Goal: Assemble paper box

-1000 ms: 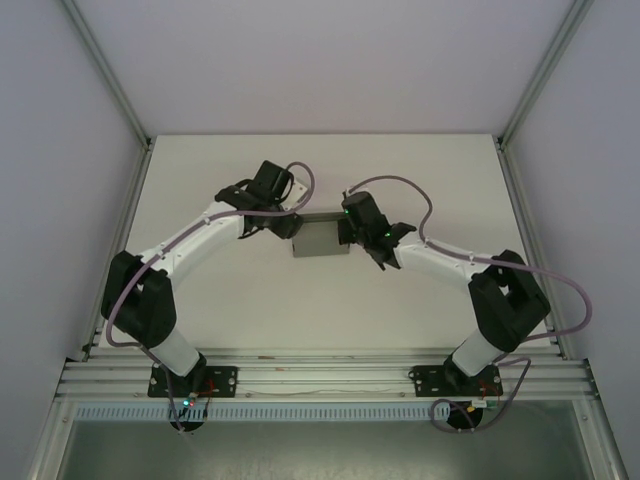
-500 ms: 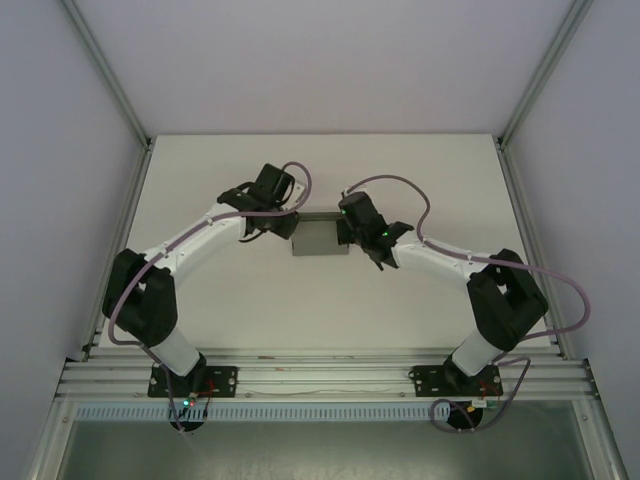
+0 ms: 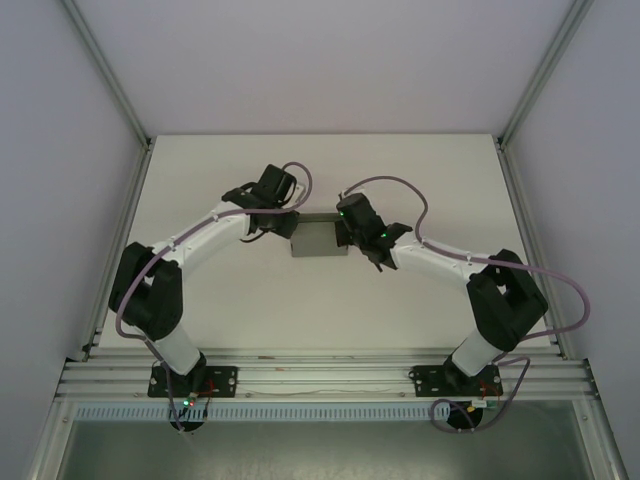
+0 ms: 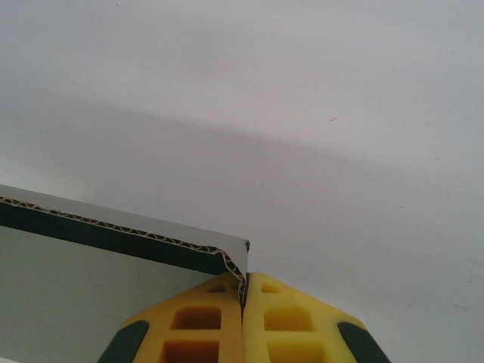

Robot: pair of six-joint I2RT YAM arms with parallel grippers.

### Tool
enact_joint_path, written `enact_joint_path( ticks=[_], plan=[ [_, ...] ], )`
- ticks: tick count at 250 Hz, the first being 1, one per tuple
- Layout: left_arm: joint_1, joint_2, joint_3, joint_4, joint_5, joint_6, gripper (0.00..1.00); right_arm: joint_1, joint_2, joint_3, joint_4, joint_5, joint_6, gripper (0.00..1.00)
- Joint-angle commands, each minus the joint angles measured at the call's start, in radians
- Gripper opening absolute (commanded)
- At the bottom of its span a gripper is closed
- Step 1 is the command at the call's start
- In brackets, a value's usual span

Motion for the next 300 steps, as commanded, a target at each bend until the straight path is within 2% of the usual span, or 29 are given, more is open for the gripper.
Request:
enact_joint_path(
  ticks=[1,20,49,71,101,129,151,173,217,237,250,276,300],
  plan=[
    [0.008,0.008,0.032,-0.006,-0.045,-0.018,0.16,0.015,0.012,-0.023,-0.139,-0.003,-0.014,0.0],
    [0.008,0.008,0.037,-0.002,-0.011,-0.027,0.0,0.017,0.011,-0.025,-0.141,0.002,-0.013,0.0],
    [0.008,0.0,0.048,-0.04,0.016,-0.064,0.0,0.028,0.013,-0.016,-0.163,0.041,-0.011,0.0],
    [0.01,-0.008,0.041,-0.064,0.108,-0.116,0.0,0.047,0.017,-0.008,-0.185,0.092,-0.018,0.0],
    [0.014,-0.01,0.043,-0.117,0.133,-0.205,0.0,0.081,0.022,-0.014,-0.196,0.179,-0.02,0.0],
    [0.043,-0.018,0.044,-0.147,0.22,-0.268,0.0,0.102,0.021,-0.027,-0.194,0.219,-0.016,0.0],
    [0.077,-0.026,0.038,-0.163,0.329,-0.291,0.0,0.11,0.015,-0.044,-0.183,0.216,-0.01,0.0],
    [0.09,-0.027,0.056,-0.22,0.319,-0.306,0.0,0.111,0.007,-0.056,-0.176,0.211,-0.003,0.0],
    [0.108,-0.004,0.074,-0.24,0.407,-0.331,0.0,0.111,0.003,-0.061,-0.161,0.197,-0.003,0.0],
    [0.114,0.023,0.081,-0.239,0.489,-0.363,0.0,0.111,0.003,-0.058,-0.16,0.196,0.004,0.0],
    [0.113,0.039,0.083,-0.239,0.479,-0.382,0.0,0.112,0.003,-0.059,-0.156,0.195,0.011,0.0],
    [0.107,0.047,0.06,-0.22,0.388,-0.417,0.0,0.112,0.003,-0.066,-0.139,0.195,0.018,0.0],
    [0.104,0.054,0.052,-0.203,0.379,-0.457,0.0,0.113,0.008,-0.053,-0.151,0.196,0.034,0.0]
  ],
)
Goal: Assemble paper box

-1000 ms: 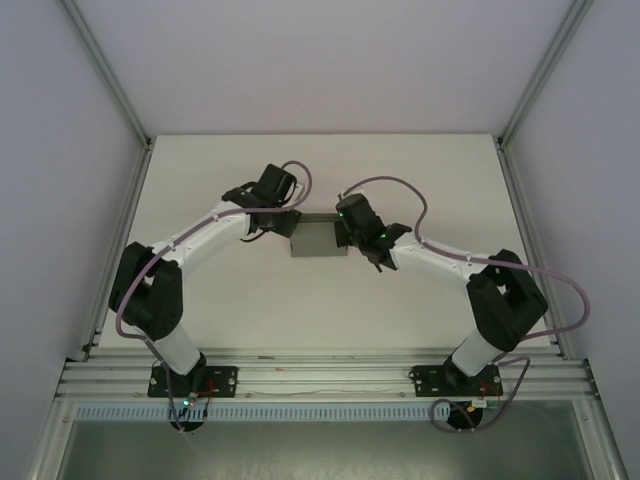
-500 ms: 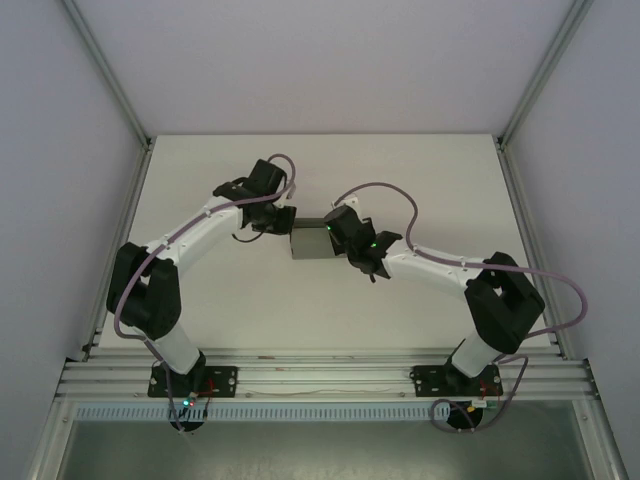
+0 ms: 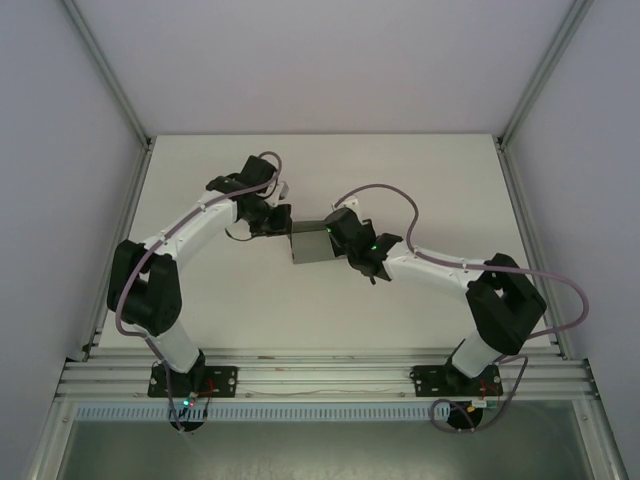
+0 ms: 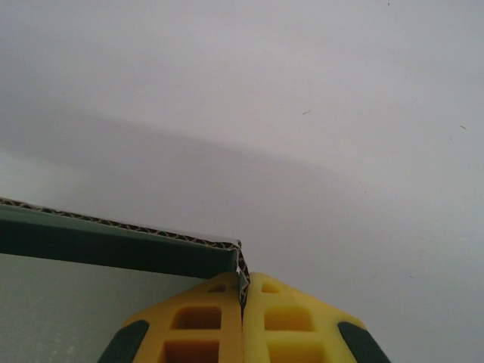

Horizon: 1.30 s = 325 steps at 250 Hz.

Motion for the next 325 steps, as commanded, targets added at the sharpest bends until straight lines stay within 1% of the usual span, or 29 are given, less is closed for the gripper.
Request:
enact_joint_path(
  ticks=[1,36,64,87,118,140,152,181,207,226,250,263,283,325],
  plan=[
    [-0.009,0.037,-0.012,-0.017,-0.019,-0.087,0.0,0.004,0.02,-0.032,-0.112,-0.01,0.031,0.0],
    [-0.057,0.027,-0.047,-0.003,-0.135,-0.108,0.0,0.007,0.017,-0.043,-0.093,0.006,0.052,0.0],
    [-0.089,0.016,-0.1,0.041,-0.163,-0.117,0.0,0.009,0.019,-0.052,-0.077,0.017,0.06,0.0],
    [-0.103,0.0,-0.157,0.068,-0.215,-0.124,0.0,0.01,0.024,-0.062,-0.048,0.037,0.046,0.0],
    [-0.141,-0.026,-0.245,0.173,-0.231,-0.136,0.0,0.013,0.026,-0.08,0.0,0.069,0.05,0.0],
    [-0.197,-0.056,-0.301,0.223,-0.331,-0.142,0.0,0.022,0.014,-0.122,0.077,0.085,0.046,0.0],
    [-0.222,-0.076,-0.338,0.257,-0.363,-0.148,0.0,0.025,0.008,-0.151,0.121,0.093,0.048,0.0],
    [-0.256,-0.119,-0.416,0.333,-0.376,-0.156,0.0,0.031,-0.008,-0.186,0.176,0.092,0.058,0.0],
    [-0.293,-0.149,-0.451,0.367,-0.405,-0.15,0.0,0.05,-0.04,-0.217,0.22,0.101,0.043,0.0],
    [-0.328,-0.168,-0.469,0.399,-0.424,-0.128,0.0,0.062,-0.065,-0.234,0.233,0.086,0.049,0.05],
    [-0.367,-0.183,-0.482,0.42,-0.482,-0.109,0.0,0.062,-0.096,-0.244,0.221,0.053,0.086,0.14],
    [-0.377,-0.192,-0.497,0.436,-0.504,-0.107,0.0,0.062,-0.112,-0.246,0.208,0.034,0.1,0.2],
    [-0.387,-0.211,-0.538,0.474,-0.527,-0.108,0.0,0.062,-0.137,-0.246,0.189,0.029,0.122,0.35],
    [-0.402,-0.25,-0.585,0.528,-0.573,-0.111,0.0,0.062,-0.2,-0.255,0.166,0.012,0.147,0.54]
  ],
)
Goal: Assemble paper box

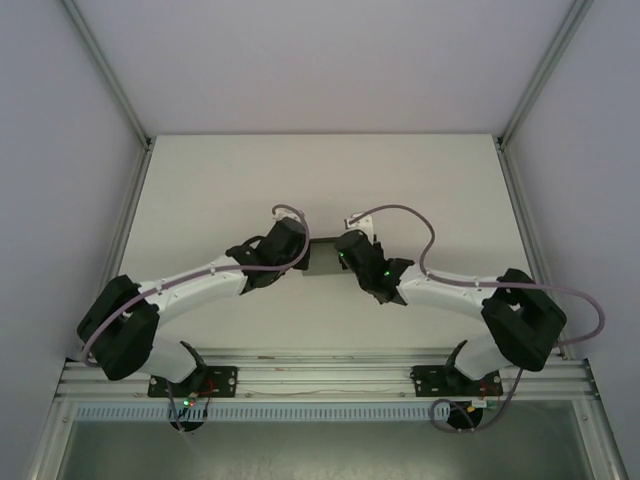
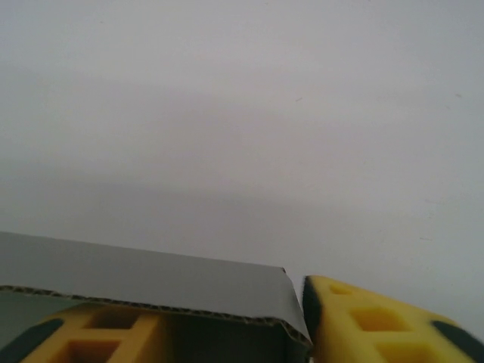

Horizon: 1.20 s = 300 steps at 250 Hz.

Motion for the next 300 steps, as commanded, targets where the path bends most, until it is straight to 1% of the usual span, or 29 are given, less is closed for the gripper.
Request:
enact_joint_path(
  ticks=[1,46,55,88,99,130,141,159,164,198,230,252,279,300],
  plan=[
    [-0.025,0.018,-0.069,-0.084,0.027,0.02,0.0,0.009,-0.059,-0.01,-0.051,-0.039,0.037,0.55],
    [-0.04,0.029,-0.053,-0.081,-0.017,0.031,0.0,0.007,-0.148,-0.021,-0.114,-0.106,0.026,0.75],
    [-0.042,0.034,-0.05,-0.082,-0.022,0.035,0.0,0.005,-0.165,-0.025,-0.119,-0.127,0.014,0.77],
    [-0.048,0.042,-0.047,-0.083,-0.035,0.042,0.0,-0.011,-0.207,-0.026,-0.083,-0.085,0.039,0.85],
    [-0.05,0.041,-0.046,-0.085,-0.04,0.044,0.0,-0.029,-0.216,-0.011,-0.079,-0.096,0.045,0.87],
    [-0.054,0.032,-0.048,-0.079,-0.041,0.051,0.0,-0.101,-0.208,0.037,-0.104,-0.135,0.094,0.87],
    [-0.056,0.028,-0.047,-0.077,-0.042,0.051,0.0,-0.119,-0.2,0.043,-0.121,-0.139,0.107,0.86],
    [-0.056,0.02,-0.05,-0.074,-0.05,0.051,0.0,-0.125,-0.193,0.036,-0.143,-0.13,0.111,0.85],
    [-0.057,0.018,-0.051,-0.07,-0.05,0.054,0.01,-0.126,-0.192,0.029,-0.144,-0.128,0.113,0.84],
    [-0.059,0.009,-0.058,-0.057,-0.046,0.065,0.02,-0.14,-0.184,-0.032,-0.125,-0.128,0.144,0.82],
    [-0.059,-0.002,-0.055,-0.049,-0.032,0.087,0.04,-0.139,-0.143,-0.067,-0.123,-0.13,0.176,0.8],
    [-0.058,-0.021,-0.033,-0.071,-0.014,0.103,0.11,-0.139,-0.111,-0.08,-0.115,-0.16,0.178,0.8],
    [-0.059,-0.058,-0.016,-0.083,0.003,0.127,0.25,-0.14,-0.087,-0.091,-0.105,-0.18,0.191,0.79],
    [-0.06,-0.078,0.005,-0.108,0.037,0.156,0.37,-0.14,-0.086,-0.113,-0.081,-0.196,0.201,0.77]
  ],
)
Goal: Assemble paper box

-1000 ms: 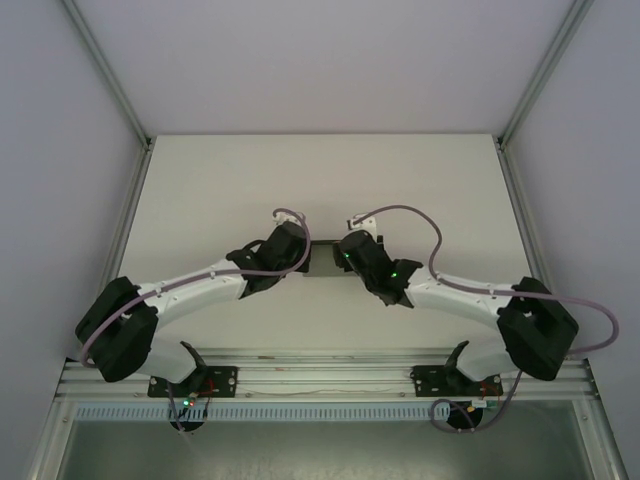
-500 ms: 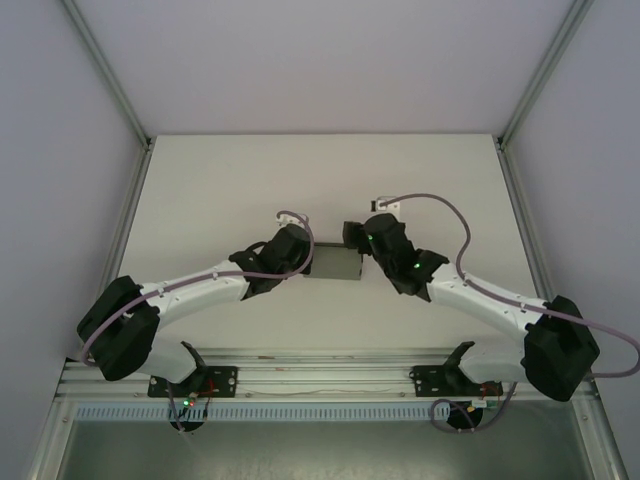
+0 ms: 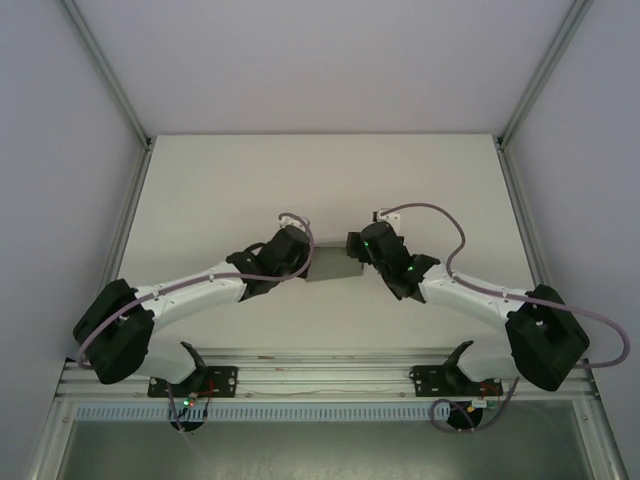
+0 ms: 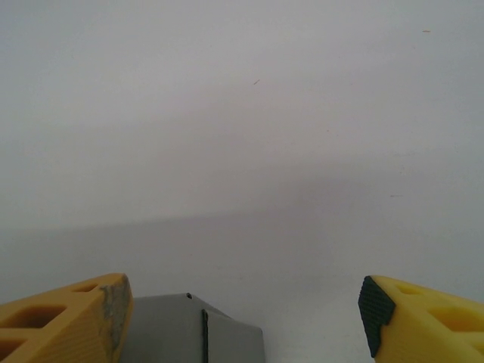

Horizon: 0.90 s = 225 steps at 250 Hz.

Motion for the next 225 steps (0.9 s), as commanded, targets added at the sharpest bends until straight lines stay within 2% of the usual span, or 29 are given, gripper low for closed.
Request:
enact_joint_path(
  ticks=[1,34,49,60,88,113,131,169,196,214,225],
  plan=[
    [-0.013,-0.043,0.024,-0.081,0.081,0.048,0.37,0.003,0.036,-0.052,-0.023,-0.044,0.024,0.78],
    [-0.013,-0.061,0.067,-0.143,0.132,0.097,0.55,0.004,0.029,-0.074,-0.01,-0.04,0.038,0.76],
    [-0.011,-0.064,0.083,-0.177,0.148,0.119,0.66,0.003,0.032,-0.076,-0.018,-0.03,0.038,0.76],
    [-0.011,-0.062,0.093,-0.195,0.157,0.139,0.79,0.005,0.037,-0.075,-0.027,-0.031,0.035,0.73],
    [-0.008,-0.044,0.121,-0.238,0.177,0.14,1.0,0.003,0.056,-0.072,-0.044,-0.021,0.037,0.68],
    [0.008,-0.037,0.136,-0.227,0.164,0.081,1.0,0.003,0.061,-0.081,-0.044,-0.016,0.045,0.66],
    [0.052,-0.039,0.151,-0.209,0.184,0.02,1.0,0.003,0.058,-0.092,-0.032,-0.018,0.045,0.66],
    [0.197,-0.043,0.106,-0.099,0.368,-0.079,1.0,0.003,0.058,-0.099,-0.029,-0.021,0.039,0.64],
    [0.24,-0.035,0.06,-0.046,0.447,-0.088,1.0,0.003,0.061,-0.097,-0.028,-0.022,0.043,0.62],
    [0.246,-0.019,0.031,-0.024,0.486,-0.087,0.95,0.004,0.066,-0.102,-0.023,-0.02,0.052,0.59],
    [0.25,-0.009,0.01,-0.013,0.505,-0.094,0.88,0.003,0.069,-0.105,-0.015,-0.026,0.056,0.58]
  ],
)
